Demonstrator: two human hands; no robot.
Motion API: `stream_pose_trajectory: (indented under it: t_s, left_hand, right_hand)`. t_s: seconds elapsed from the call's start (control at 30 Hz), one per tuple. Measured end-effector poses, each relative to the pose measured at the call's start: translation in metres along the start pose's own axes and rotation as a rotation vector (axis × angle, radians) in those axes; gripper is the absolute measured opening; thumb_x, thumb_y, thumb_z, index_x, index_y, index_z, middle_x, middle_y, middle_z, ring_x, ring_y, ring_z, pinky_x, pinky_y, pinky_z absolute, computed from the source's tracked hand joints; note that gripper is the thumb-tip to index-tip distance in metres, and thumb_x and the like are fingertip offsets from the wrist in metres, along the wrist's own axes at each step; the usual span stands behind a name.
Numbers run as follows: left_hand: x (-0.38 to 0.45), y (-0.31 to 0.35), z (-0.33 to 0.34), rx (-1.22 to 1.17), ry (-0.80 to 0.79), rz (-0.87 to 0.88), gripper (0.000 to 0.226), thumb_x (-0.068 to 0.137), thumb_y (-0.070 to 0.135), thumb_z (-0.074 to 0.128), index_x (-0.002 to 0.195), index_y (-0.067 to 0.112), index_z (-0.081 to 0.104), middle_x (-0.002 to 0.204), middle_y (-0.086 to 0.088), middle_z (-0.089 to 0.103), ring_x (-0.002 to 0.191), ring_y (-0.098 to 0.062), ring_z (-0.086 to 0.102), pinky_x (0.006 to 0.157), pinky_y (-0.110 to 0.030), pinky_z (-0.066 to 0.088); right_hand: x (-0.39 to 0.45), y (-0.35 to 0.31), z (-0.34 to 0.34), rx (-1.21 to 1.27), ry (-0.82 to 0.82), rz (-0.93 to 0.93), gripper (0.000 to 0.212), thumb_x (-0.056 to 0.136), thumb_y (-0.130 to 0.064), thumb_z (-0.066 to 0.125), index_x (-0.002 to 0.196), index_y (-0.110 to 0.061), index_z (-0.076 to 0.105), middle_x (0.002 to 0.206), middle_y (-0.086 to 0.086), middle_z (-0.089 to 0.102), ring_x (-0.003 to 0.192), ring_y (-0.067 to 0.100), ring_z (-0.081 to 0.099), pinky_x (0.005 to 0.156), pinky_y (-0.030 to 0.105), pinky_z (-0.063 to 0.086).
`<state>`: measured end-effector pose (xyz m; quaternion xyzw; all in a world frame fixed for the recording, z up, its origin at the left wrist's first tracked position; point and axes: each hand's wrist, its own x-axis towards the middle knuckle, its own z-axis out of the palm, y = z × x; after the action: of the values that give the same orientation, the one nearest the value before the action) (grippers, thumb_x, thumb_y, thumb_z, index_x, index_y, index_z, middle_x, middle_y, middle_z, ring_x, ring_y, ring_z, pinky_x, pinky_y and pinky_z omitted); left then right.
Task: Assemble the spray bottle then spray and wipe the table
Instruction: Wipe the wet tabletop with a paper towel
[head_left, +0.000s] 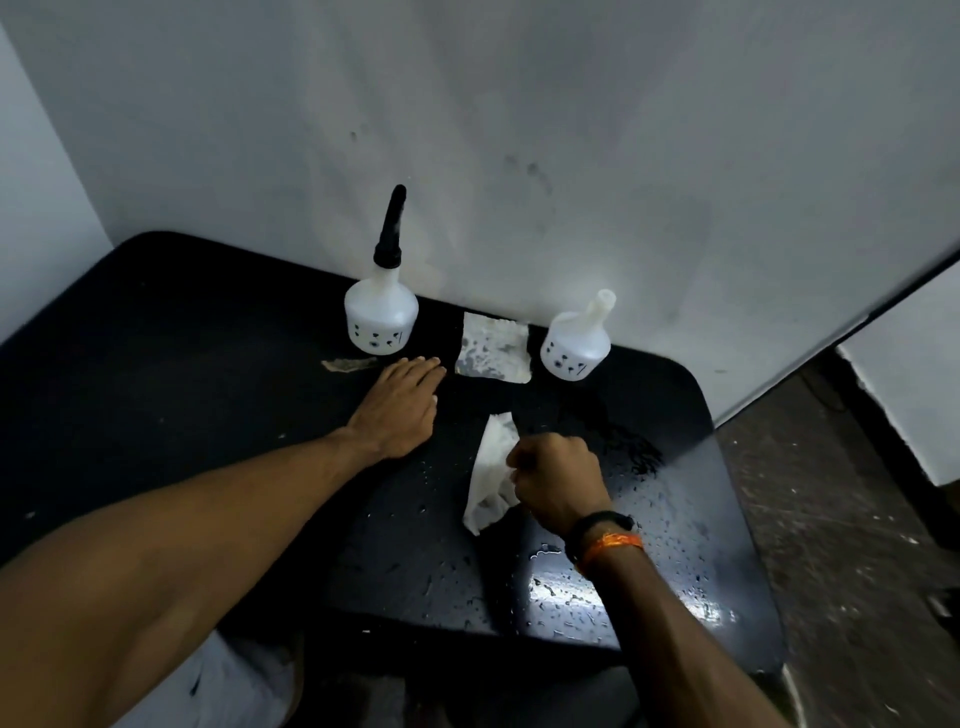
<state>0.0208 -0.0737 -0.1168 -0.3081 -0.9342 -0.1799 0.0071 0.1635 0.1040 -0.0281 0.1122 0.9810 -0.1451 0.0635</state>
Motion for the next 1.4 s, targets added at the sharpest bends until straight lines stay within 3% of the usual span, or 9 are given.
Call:
stream_pose_trajectory:
  t_s: [0.1,0.27,0.5,0.77,0.93,1.1,1.23,1.33,1.4]
  left_hand:
    - [-0.016,-0.004,-0.007,0.020,-0.005,0.021,0.053,0.103,0.023,0.040,0.154,0.010,0.035,0.163,-0.008,0.029,0.151,-0.023,0.024,0.126,-0.036,0.013]
    - [-0.054,-0.020,-0.029,0.090,-0.001,0.028,0.051,0.105,0.028,0.041,0.153,0.011,0.038,0.163,-0.010,0.029,0.150,-0.026,0.027,0.125,-0.040,0.018]
    - [-0.088,-0.039,-0.035,0.203,-0.104,-0.061,0.058,0.107,0.041,0.027,0.160,0.017,0.021,0.168,-0.009,0.013,0.155,-0.026,0.013,0.127,-0.041,0.008]
    - [-0.095,-0.052,-0.025,0.241,-0.095,-0.027,0.061,0.106,0.050,0.017,0.161,0.025,0.011,0.169,-0.001,0.007,0.156,-0.019,0.004,0.127,-0.039,-0.002]
    - [-0.095,-0.053,-0.029,0.165,-0.063,-0.028,0.058,0.106,0.047,0.026,0.160,0.027,0.020,0.168,0.001,0.015,0.155,-0.017,0.010,0.128,-0.040,0.004]
    - [-0.094,-0.054,-0.028,0.167,-0.049,-0.029,0.057,0.105,0.047,0.026,0.159,0.028,0.023,0.168,0.002,0.017,0.155,-0.016,0.011,0.127,-0.040,0.006]
    - [-0.093,-0.053,-0.026,0.159,-0.038,-0.032,0.057,0.105,0.045,0.029,0.159,0.028,0.024,0.168,0.002,0.018,0.155,-0.016,0.012,0.127,-0.039,0.006]
    - [-0.093,-0.053,-0.026,0.156,-0.032,-0.035,0.057,0.105,0.046,0.028,0.159,0.028,0.024,0.168,0.001,0.018,0.155,-0.016,0.012,0.127,-0.038,0.006]
    - [-0.093,-0.053,-0.027,0.160,-0.036,-0.034,0.057,0.105,0.047,0.027,0.159,0.028,0.024,0.168,0.001,0.018,0.155,-0.016,0.012,0.127,-0.039,0.006]
  right_hand:
    - [0.008,0.000,0.015,-0.048,0.032,0.065,0.008,0.082,-0.013,0.064,0.085,-0.009,0.070,0.098,0.011,0.067,0.084,0.030,0.062,0.069,0.029,0.044]
    - [0.013,-0.014,0.033,-0.175,0.030,-0.080,0.029,0.092,-0.028,0.062,0.114,-0.011,0.071,0.121,0.012,0.061,0.111,0.031,0.055,0.093,0.036,0.048]
    - [-0.022,-0.030,0.046,-0.089,0.005,-0.279,0.035,0.095,-0.006,0.052,0.124,-0.015,0.069,0.134,0.000,0.064,0.122,0.024,0.058,0.097,0.038,0.053]
    - [-0.033,-0.003,0.040,-0.088,0.174,0.025,0.022,0.078,-0.007,0.067,0.093,-0.018,0.077,0.092,0.002,0.074,0.096,0.025,0.066,0.070,0.029,0.048]
    - [-0.002,-0.007,0.044,0.011,0.283,0.140,0.039,0.083,0.000,0.060,0.117,-0.015,0.069,0.110,0.011,0.072,0.104,0.035,0.066,0.079,0.040,0.054]
    - [-0.007,-0.058,0.075,0.097,0.254,-0.124,0.055,0.074,0.010,0.058,0.124,-0.011,0.070,0.129,0.008,0.066,0.128,0.030,0.057,0.102,0.036,0.048]
    - [-0.042,-0.084,0.092,0.082,0.208,-0.289,0.046,0.080,0.001,0.050,0.120,-0.012,0.068,0.127,0.004,0.065,0.123,0.026,0.059,0.097,0.039,0.055]
    - [-0.061,-0.065,0.094,0.109,0.193,-0.055,0.049,0.076,-0.003,0.049,0.121,-0.007,0.066,0.132,0.013,0.064,0.117,0.031,0.065,0.091,0.044,0.058]
    - [-0.066,-0.045,0.094,0.076,0.181,0.119,0.051,0.087,-0.006,0.048,0.138,-0.003,0.053,0.152,0.015,0.047,0.137,0.032,0.050,0.110,0.045,0.045]
